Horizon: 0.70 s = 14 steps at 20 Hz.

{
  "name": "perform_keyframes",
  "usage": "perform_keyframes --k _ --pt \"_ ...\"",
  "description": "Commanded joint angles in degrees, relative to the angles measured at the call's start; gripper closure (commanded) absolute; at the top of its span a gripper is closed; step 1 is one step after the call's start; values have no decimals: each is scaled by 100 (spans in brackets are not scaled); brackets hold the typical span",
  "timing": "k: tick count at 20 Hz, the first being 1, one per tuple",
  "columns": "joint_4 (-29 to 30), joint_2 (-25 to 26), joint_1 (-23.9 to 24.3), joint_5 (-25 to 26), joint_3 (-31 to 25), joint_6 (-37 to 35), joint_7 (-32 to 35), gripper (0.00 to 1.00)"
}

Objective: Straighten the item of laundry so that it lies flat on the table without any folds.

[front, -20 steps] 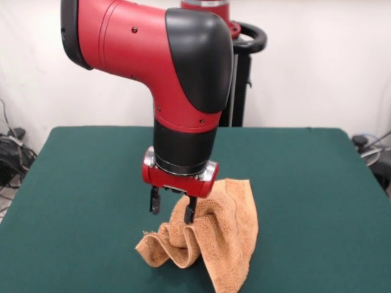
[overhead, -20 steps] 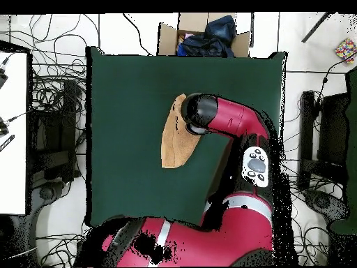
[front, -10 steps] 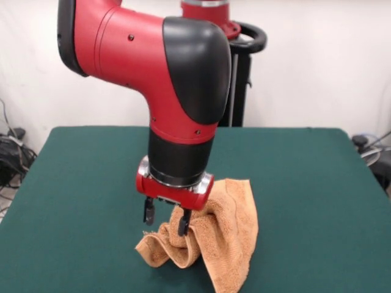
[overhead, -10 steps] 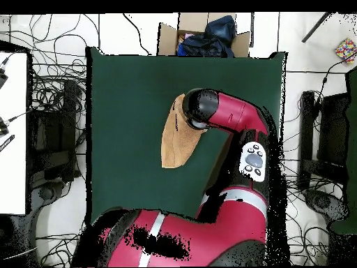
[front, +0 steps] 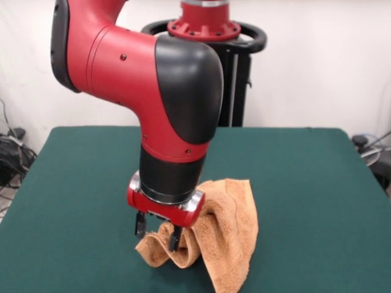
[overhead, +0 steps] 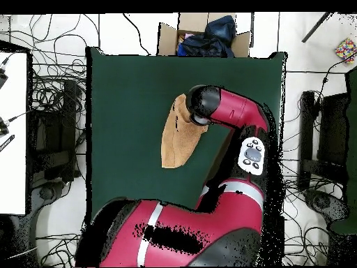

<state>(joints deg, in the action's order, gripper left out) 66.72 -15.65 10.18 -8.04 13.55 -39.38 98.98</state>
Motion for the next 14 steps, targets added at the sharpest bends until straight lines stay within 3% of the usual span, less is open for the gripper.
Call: perform_keyframes --k 1,10,14 --pt "-30 213 -95 -334 -15 -287 1733 0" --pt "-50 284 12 -335 -5 -252 1614 0" --pt "330 187 104 -279 -91 106 1476 0"
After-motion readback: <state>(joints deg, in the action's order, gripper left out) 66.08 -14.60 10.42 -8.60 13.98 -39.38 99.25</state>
